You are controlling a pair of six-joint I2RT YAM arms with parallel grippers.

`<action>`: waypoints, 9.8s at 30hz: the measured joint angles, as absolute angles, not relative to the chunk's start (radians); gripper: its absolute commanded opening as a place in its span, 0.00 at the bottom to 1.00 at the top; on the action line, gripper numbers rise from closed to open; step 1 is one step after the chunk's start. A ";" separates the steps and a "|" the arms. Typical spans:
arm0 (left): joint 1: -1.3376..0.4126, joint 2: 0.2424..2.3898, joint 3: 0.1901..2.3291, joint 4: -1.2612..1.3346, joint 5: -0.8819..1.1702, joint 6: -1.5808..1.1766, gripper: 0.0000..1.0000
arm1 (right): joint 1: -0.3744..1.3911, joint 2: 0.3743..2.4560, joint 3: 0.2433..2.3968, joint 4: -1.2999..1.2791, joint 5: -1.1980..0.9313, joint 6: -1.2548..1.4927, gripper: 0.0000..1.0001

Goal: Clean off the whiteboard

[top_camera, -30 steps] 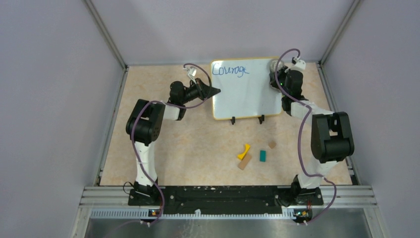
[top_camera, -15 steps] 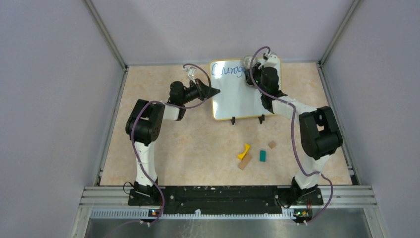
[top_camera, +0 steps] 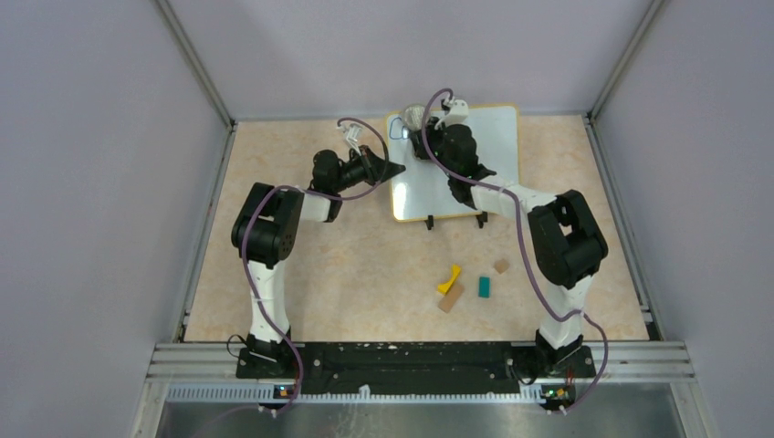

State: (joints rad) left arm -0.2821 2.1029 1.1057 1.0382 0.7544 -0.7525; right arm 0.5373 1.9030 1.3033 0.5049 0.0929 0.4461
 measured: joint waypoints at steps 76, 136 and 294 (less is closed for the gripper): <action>-0.289 2.086 1.089 1.038 0.741 -0.726 0.00 | 0.366 1.768 1.093 0.505 -0.004 0.525 0.00; -0.295 2.070 1.086 1.024 0.732 -0.716 0.00 | 0.052 1.821 1.163 0.519 -0.168 0.588 0.00; -0.307 2.048 1.101 0.881 0.640 -0.461 0.00 | 0.592 2.067 1.563 0.342 -0.002 0.427 0.00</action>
